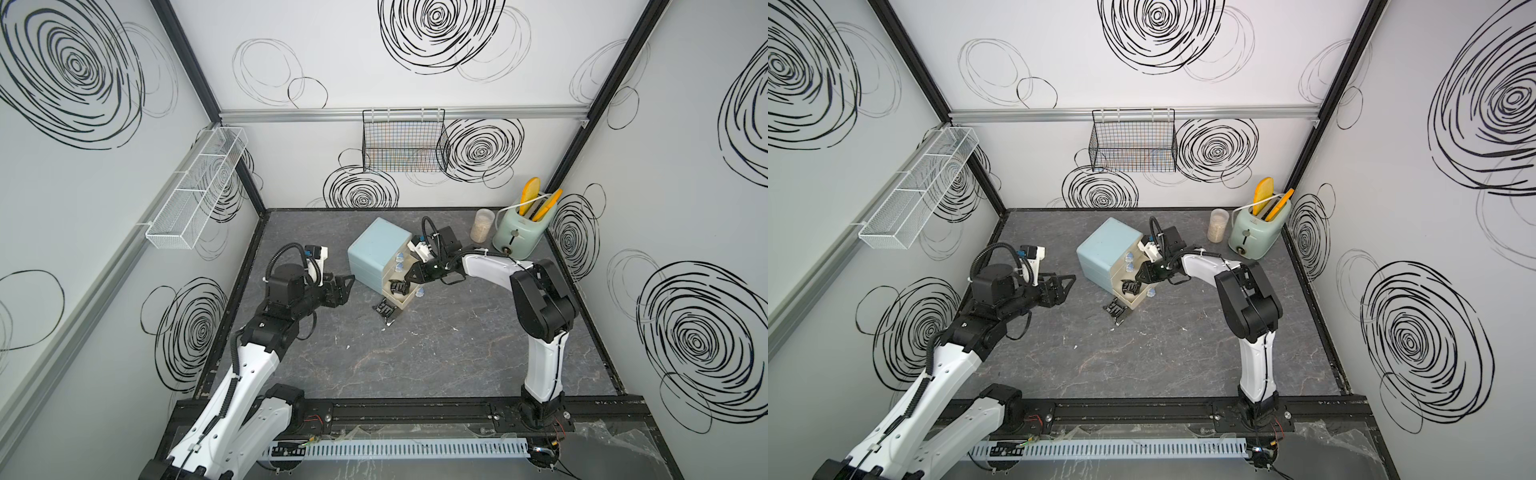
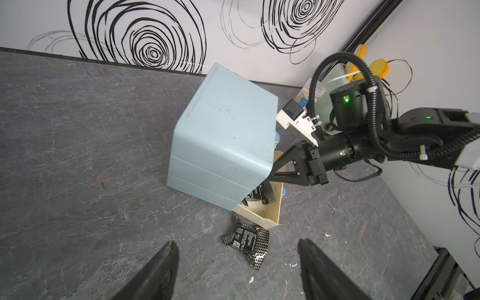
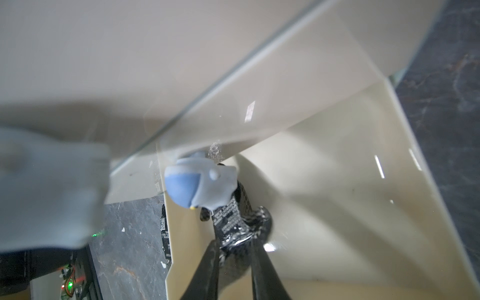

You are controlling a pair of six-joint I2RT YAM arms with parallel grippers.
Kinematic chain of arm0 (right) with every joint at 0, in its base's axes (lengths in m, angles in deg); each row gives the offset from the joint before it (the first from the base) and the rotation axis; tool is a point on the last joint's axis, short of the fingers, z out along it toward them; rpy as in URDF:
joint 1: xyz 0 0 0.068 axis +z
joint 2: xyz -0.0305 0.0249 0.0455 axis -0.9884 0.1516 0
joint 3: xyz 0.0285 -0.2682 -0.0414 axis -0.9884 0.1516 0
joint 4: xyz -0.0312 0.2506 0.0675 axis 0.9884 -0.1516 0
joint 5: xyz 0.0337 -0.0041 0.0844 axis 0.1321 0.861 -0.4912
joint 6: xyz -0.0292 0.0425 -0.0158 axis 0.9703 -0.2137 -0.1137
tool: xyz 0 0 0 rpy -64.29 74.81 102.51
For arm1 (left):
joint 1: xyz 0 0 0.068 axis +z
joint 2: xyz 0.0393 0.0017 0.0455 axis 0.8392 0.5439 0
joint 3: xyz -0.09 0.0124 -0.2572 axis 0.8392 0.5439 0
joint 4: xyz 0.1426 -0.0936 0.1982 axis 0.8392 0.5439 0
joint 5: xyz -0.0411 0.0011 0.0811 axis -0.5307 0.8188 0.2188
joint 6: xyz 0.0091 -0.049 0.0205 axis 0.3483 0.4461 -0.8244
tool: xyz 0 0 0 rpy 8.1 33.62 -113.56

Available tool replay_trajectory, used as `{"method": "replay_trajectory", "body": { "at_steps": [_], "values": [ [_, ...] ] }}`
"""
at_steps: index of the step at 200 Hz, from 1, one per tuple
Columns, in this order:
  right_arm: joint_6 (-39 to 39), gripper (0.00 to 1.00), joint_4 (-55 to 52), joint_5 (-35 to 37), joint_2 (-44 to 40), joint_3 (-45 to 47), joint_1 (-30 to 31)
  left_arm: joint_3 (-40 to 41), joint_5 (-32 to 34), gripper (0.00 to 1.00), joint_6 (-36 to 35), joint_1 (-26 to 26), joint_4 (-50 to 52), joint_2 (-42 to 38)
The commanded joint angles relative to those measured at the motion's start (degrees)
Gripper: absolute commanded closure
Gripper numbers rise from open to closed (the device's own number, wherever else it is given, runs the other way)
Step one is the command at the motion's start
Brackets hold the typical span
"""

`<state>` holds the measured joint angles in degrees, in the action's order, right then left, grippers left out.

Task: Place the cookies into the drawer by color
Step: Place the cookie in the drawer.

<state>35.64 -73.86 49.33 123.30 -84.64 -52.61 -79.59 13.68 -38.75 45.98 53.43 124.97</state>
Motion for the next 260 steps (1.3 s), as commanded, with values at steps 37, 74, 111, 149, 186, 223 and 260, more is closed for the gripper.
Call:
{"method": "replay_trajectory", "body": {
  "at_steps": [37, 74, 111, 149, 186, 223, 260],
  "values": [
    [-0.3, 0.60, 1.3, 0.9, -3.8, 1.0, -0.8, 0.9, -1.4, 0.22, 1.7, 0.6, -3.2, 0.6],
    [-0.9, 0.53, 5.8, 2.1, -13.1, 7.4, -2.1, 4.6, -2.4, 0.23, 7.7, 0.3, -6.1, 1.2],
    [-1.9, 0.49, 9.8, 4.0, -24.9, 16.8, -3.8, 10.2, -2.4, 0.23, 13.3, -3.1, -11.8, 2.6],
    [-4.4, 0.48, 12.3, 4.5, -35.9, 26.5, -5.4, 13.2, 4.9, 0.23, 13.8, -11.2, -14.7, 6.7],
    [-6.3, 0.47, 12.5, 6.6, -43.3, 33.1, -5.8, 14.0, 13.6, 0.22, 11.4, -19.5, -17.1, 12.4],
    [-7.4, 0.45, 13.1, 7.6, -48.2, 37.7, -6.4, 11.2, 17.3, 0.20, 7.5, -24.0, -16.3, 20.0],
    [-9.1, 0.45, 14.6, 8.2, -50.8, 41.5, -6.8, 8.7, 18.4, 0.14, 2.8, -25.7, -16.6, 26.2]
  ]
}}
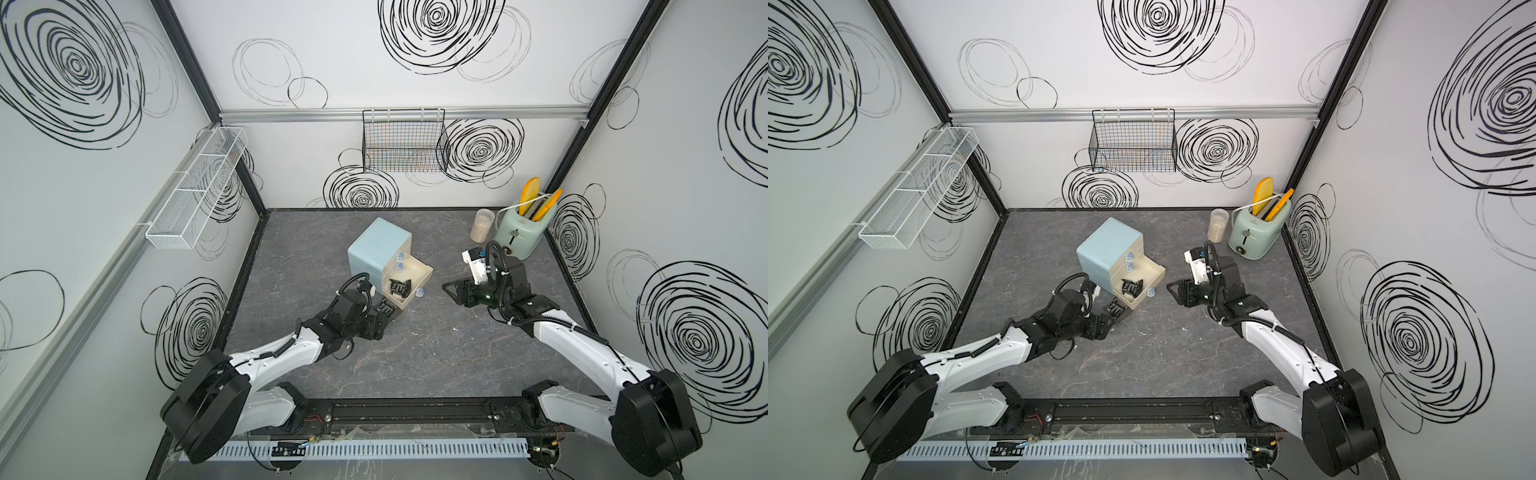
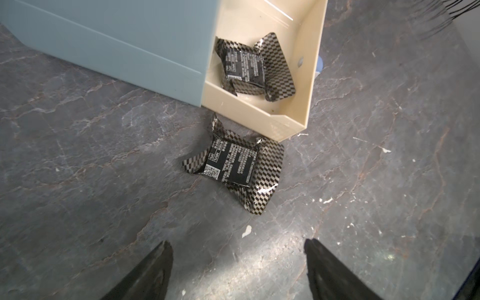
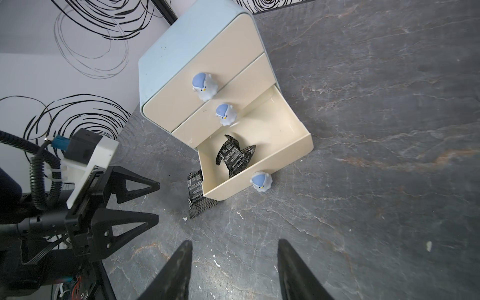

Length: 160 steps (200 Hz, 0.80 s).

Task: Place the cookies into the drawer by color
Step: Place the cookie in the drawer, then pick up the cookie at the center of the board.

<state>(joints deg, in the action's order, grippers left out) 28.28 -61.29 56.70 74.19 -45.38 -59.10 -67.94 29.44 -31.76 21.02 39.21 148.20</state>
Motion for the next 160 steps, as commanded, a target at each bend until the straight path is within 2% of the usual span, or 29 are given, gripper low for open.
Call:
{"method": "replay_trajectory", "body": {
  "at_steps": [1, 54, 160],
  "values": [
    [-1.7, 0.46, 2.1, 0.8, -1.7, 2.3, -0.3, -3.0, 2.6, 0.14, -4.3, -0.7, -2.4, 3.2],
    [-2.2, 0.45, 2.5, 0.6, -2.4, 5.4, -0.4, -7.8, 4.9, 0.11, -10.3, -1.3, -2.0, 11.4],
    [-3.2, 0.47, 3.1, -0.3, -2.2, 6.7, -0.4, -15.6, 4.6, 0.32, -13.3, -1.2, -2.5, 22.6]
  ]
}}
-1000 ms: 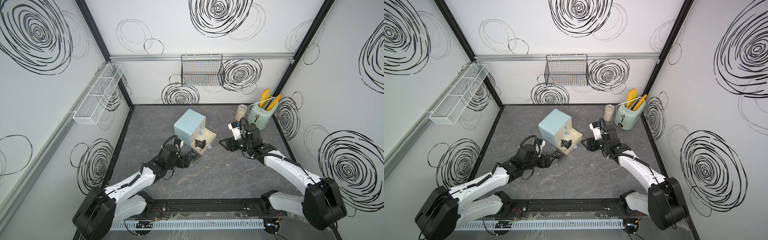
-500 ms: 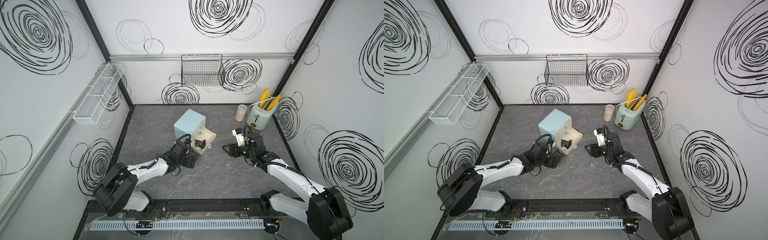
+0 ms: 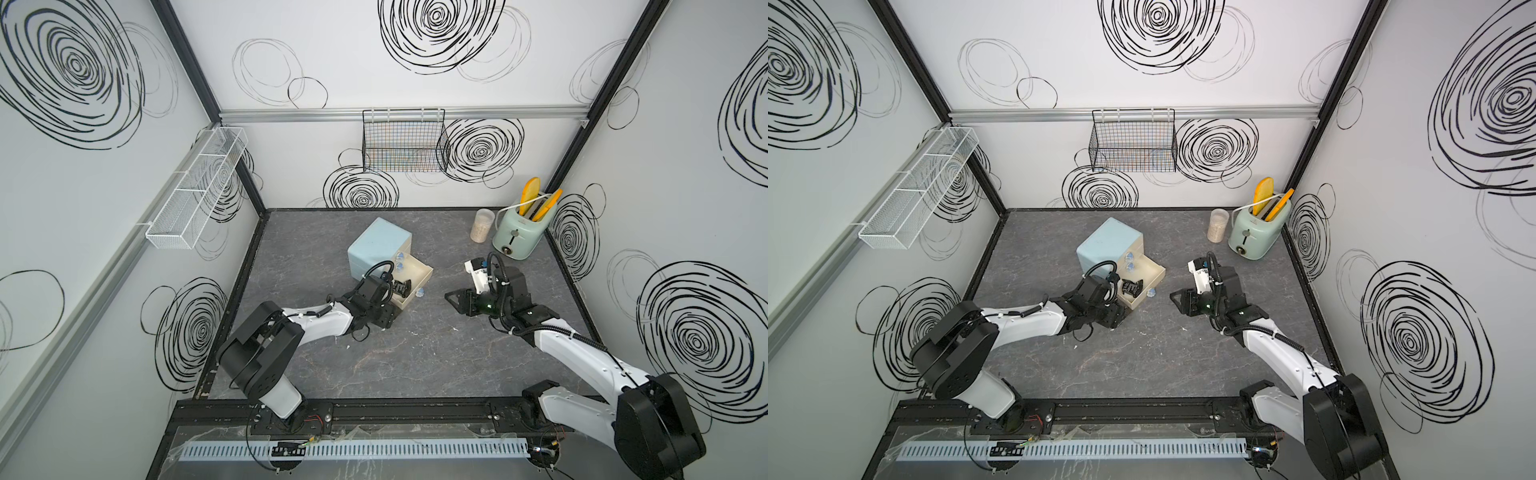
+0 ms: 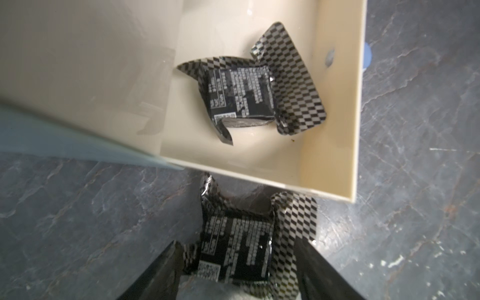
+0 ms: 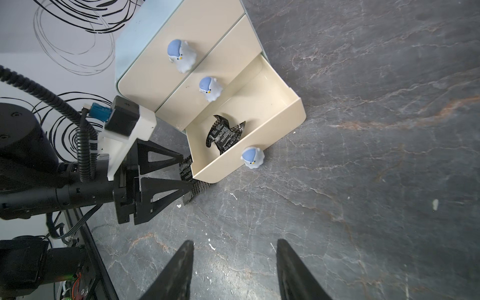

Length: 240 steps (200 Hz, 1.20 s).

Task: Place the cookies into the drawer by color
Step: Pick up the cookie at the center of the board.

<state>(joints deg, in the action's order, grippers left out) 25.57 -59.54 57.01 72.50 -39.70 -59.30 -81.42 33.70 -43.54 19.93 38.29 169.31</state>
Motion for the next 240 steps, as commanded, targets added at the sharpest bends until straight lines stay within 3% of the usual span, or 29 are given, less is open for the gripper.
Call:
{"method": "replay_trajectory", "body": {
  "at_steps": [1, 64, 117, 143, 191, 240],
  "values": [
    [-0.5, 0.47, 1.4, -0.6, -0.5, 1.1, -0.2, -2.1, 0.4, 0.32, -1.5, -0.1, -1.5, 1.6],
    [-0.8, 0.47, 2.0, -1.2, -0.3, 1.9, -0.2, -2.7, 1.7, 0.40, -0.9, -0.1, -1.7, 3.8],
    [-1.0, 0.47, 2.4, -1.4, -0.3, 2.5, -0.2, -2.1, 2.1, 0.39, 0.1, -0.4, -1.7, 5.2],
    [-1.5, 0.47, 3.4, -2.3, 0.0, 3.2, -0.2, -1.2, 3.4, 0.48, 1.4, -0.7, -0.6, 4.5],
    [-2.6, 0.46, 5.6, -5.4, 2.5, 4.7, -0.1, 5.0, 5.0, 0.59, 8.7, -1.8, 0.4, -2.7],
    [-5.7, 0.46, 10.6, -8.3, 9.9, 6.1, 3.3, 11.5, 3.1, 0.63, 22.2, -3.2, -0.8, -10.6]
  ]
}}
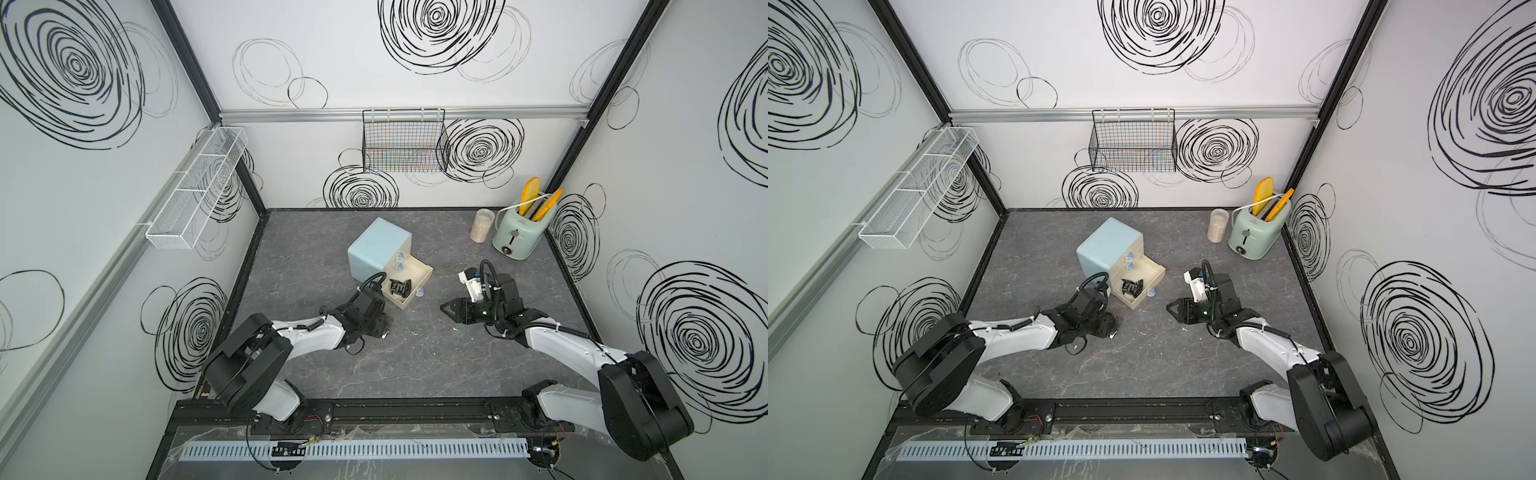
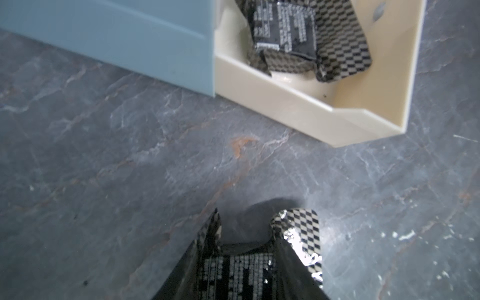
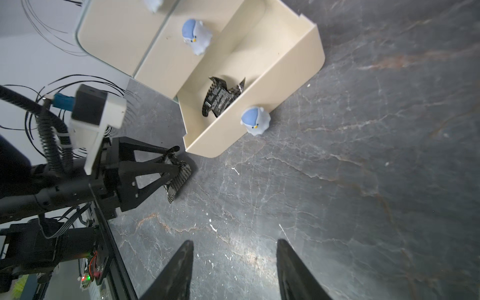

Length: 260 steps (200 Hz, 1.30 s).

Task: Place the cookies into the drawer by color
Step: Pick up the cookie at the center of the board.

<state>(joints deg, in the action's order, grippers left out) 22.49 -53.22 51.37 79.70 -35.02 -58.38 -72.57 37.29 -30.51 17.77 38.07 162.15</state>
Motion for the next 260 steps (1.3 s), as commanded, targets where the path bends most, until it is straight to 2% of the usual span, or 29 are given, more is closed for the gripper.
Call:
{"method": "replay_trajectory", "body": {
  "at_steps": [1, 35, 57, 119, 206, 260],
  "values": [
    [-2.7, 0.46, 4.4, -2.7, 2.7, 1.5, 2.5, 2.8, -0.5, 0.63, 9.4, -1.2, -0.7, -3.6],
    [-8.6, 0.46, 13.5, -4.6, 8.3, 2.8, 9.2, 6.9, 0.5, 0.59, 17.7, -3.2, -3.9, -8.3],
    [-12.4, 0.47, 17.3, -2.9, 11.8, 2.2, 13.9, 9.1, 1.7, 0.58, 21.7, -4.0, -5.9, -10.0],
    [-19.0, 0.51, 27.0, -3.9, 18.8, -0.7, 21.8, 12.1, 1.3, 0.60, 28.2, -4.9, -11.7, -12.9],
    [-20.4, 0.52, 29.8, -4.6, 26.9, -6.3, 24.8, 11.6, -3.3, 0.59, 28.3, -5.0, -15.0, -11.8],
    [-21.0, 0.66, 31.1, -4.4, 28.1, -6.6, 25.0, 12.0, -3.4, 0.59, 28.5, -5.0, -15.1, -12.1]
  ]
}}
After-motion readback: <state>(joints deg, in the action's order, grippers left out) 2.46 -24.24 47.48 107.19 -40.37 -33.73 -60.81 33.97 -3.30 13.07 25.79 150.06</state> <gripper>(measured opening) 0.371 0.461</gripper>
